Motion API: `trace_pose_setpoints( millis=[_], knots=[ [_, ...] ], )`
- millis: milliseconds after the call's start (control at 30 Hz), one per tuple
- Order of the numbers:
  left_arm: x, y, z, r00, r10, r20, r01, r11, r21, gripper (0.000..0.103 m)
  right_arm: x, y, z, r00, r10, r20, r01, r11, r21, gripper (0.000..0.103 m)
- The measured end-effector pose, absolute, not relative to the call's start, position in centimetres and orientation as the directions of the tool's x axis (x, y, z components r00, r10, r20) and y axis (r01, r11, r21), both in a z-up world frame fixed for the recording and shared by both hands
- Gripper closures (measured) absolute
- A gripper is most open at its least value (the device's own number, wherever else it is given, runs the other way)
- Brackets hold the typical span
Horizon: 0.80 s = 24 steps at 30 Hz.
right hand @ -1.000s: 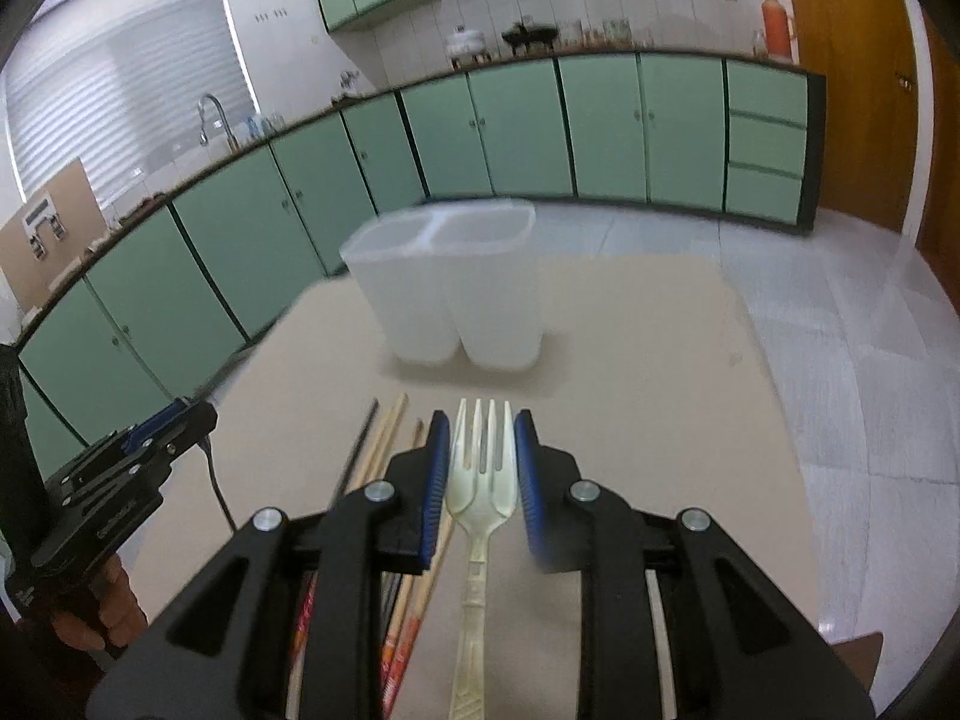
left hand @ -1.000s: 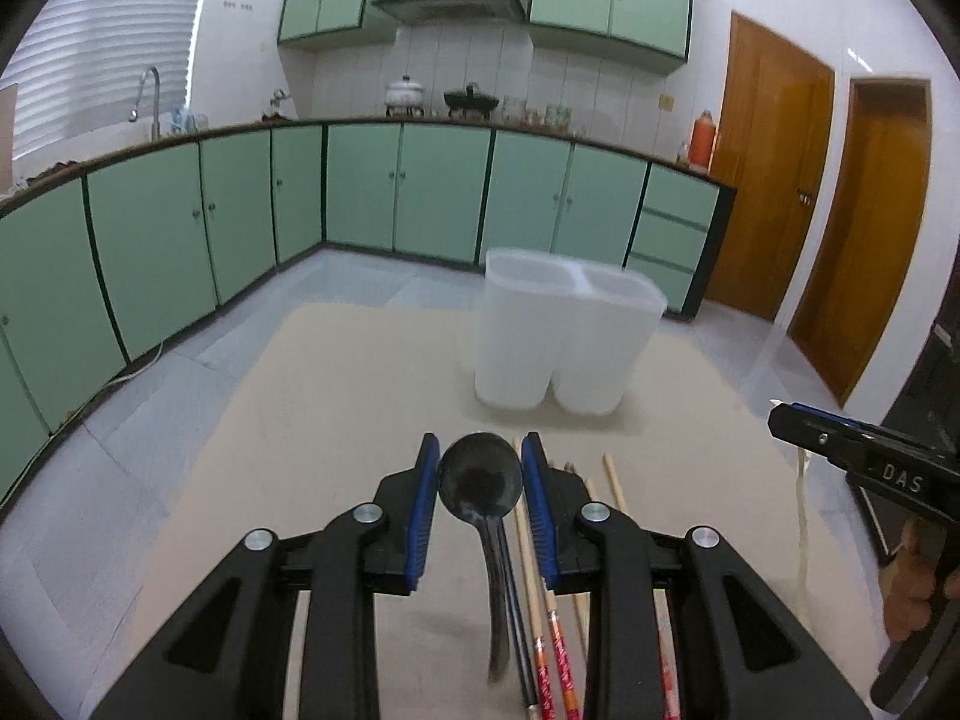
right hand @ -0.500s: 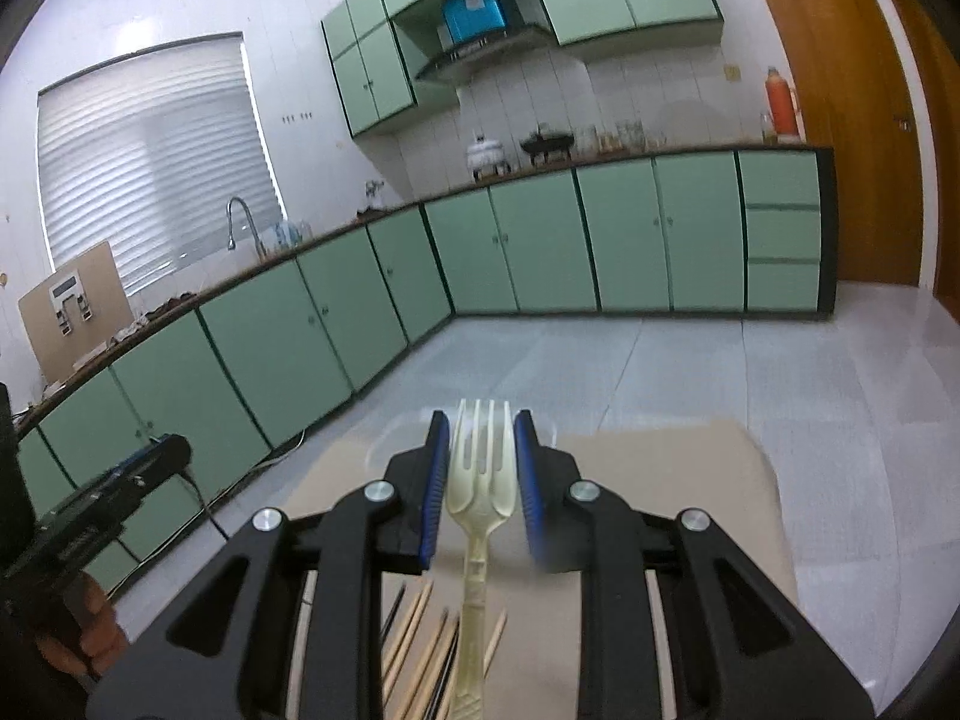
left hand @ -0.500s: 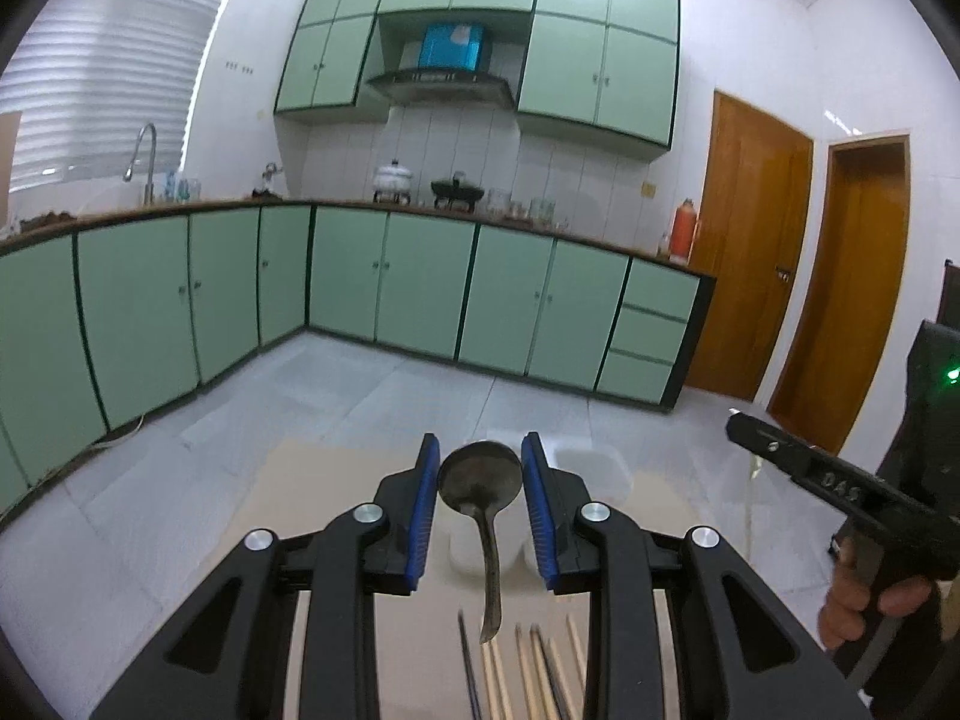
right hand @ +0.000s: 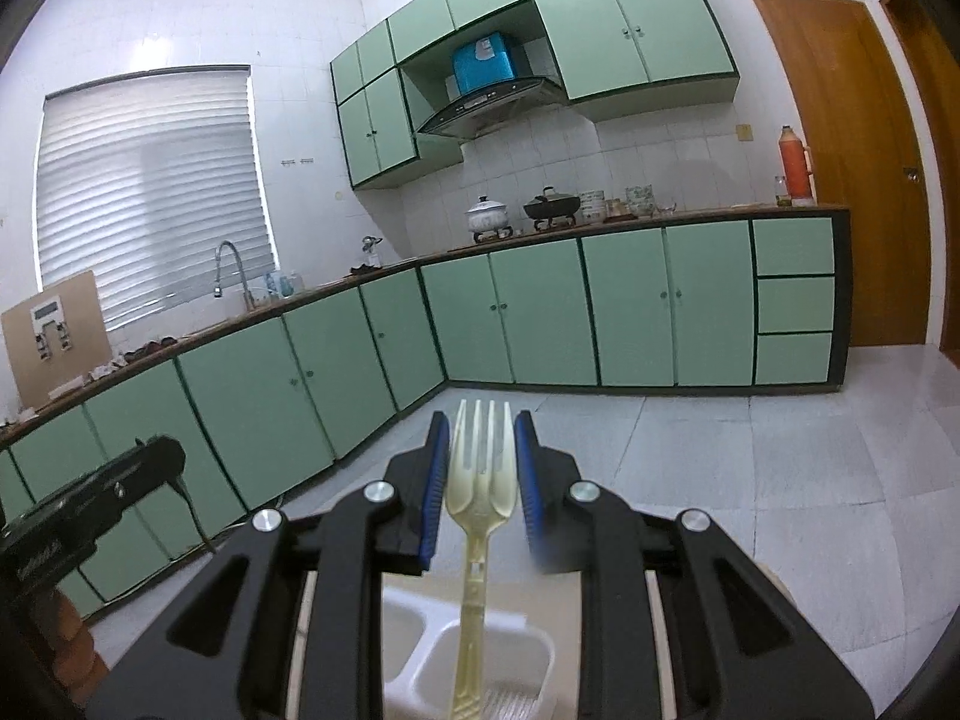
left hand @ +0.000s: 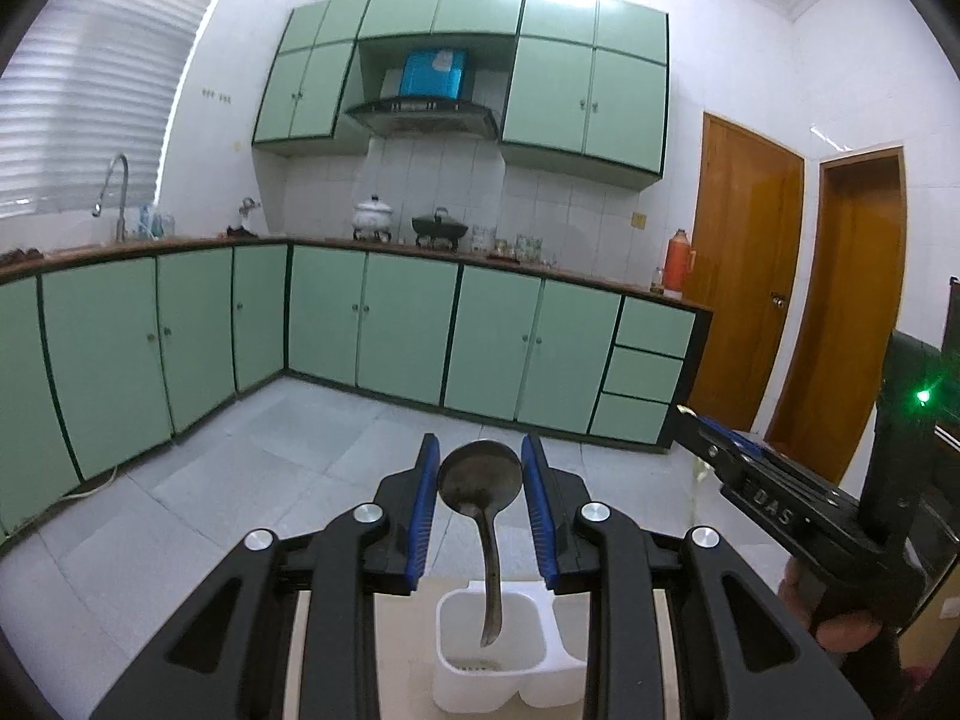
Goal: Organize utensils
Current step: 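Drop the fork into the white holder with the right tool while the left tool drops the spoon, then move both open tools back over the chopsticks on the mat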
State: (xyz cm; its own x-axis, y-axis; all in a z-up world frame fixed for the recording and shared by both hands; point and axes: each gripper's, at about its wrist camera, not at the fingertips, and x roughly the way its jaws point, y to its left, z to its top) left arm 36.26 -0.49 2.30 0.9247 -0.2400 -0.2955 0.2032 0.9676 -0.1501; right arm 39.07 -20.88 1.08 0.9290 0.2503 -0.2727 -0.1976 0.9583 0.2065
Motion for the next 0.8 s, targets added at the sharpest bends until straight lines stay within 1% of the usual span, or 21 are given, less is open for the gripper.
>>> trace_pose_setpoints(
  millis=[133, 300, 467, 567, 600, 667, 700, 733, 800],
  knots=[
    [38.7, -0.9, 0.7, 0.918, -0.243, -0.313, 0.203, 0.967, -0.154, 0.075, 41.9, -20.5, -0.6, 0.93, 0.24, -0.279, -0.189, 0.962, 0.197, 0.082],
    [40.6, -1.5, -1.5, 0.905, -0.252, -0.343, 0.208, 0.965, -0.16, 0.075, 42.7, -19.8, -2.9, 0.924, 0.239, -0.297, -0.188, 0.964, 0.19, 0.082],
    [41.6, -1.6, -4.3, 0.886, -0.246, -0.392, 0.199, 0.967, -0.158, 0.075, 43.1, -19.5, -5.6, 0.909, 0.24, -0.341, -0.181, 0.964, 0.197, 0.082],
    [41.8, -1.6, -6.1, 0.867, -0.241, -0.436, 0.194, 0.97, -0.149, 0.075, 42.8, -19.4, -7.0, 0.896, 0.25, -0.367, -0.176, 0.958, 0.225, 0.079],
    [41.9, -1.6, -6.4, 0.864, -0.24, -0.443, 0.193, 0.97, -0.149, 0.075, 42.6, -19.5, -7.3, 0.894, 0.249, -0.372, -0.172, 0.958, 0.228, 0.076],
    [41.9, -1.6, -6.9, 0.859, -0.235, -0.454, 0.19, 0.971, -0.143, 0.071, 42.2, -19.5, -7.8, 0.892, 0.241, -0.383, -0.164, 0.961, 0.223, 0.074],
    [41.8, -1.6, -7.0, 0.859, -0.232, -0.456, 0.189, 0.972, -0.14, 0.063, 42.0, -19.5, -8.1, 0.89, 0.238, -0.388, -0.16, 0.962, 0.223, 0.074],
    [41.7, -1.6, -7.0, 0.861, -0.229, -0.454, 0.187, 0.973, -0.137, 0.06, 41.7, -19.6, -8.2, 0.889, 0.236, -0.392, -0.156, 0.962, 0.225, 0.074],
    [41.3, -1.7, -6.9, 0.863, -0.226, -0.452, 0.187, 0.974, -0.13, 0.059, 41.2, -19.8, -8.4, 0.889, 0.229, -0.397, -0.146, 0.962, 0.229, 0.07]
  ],
)
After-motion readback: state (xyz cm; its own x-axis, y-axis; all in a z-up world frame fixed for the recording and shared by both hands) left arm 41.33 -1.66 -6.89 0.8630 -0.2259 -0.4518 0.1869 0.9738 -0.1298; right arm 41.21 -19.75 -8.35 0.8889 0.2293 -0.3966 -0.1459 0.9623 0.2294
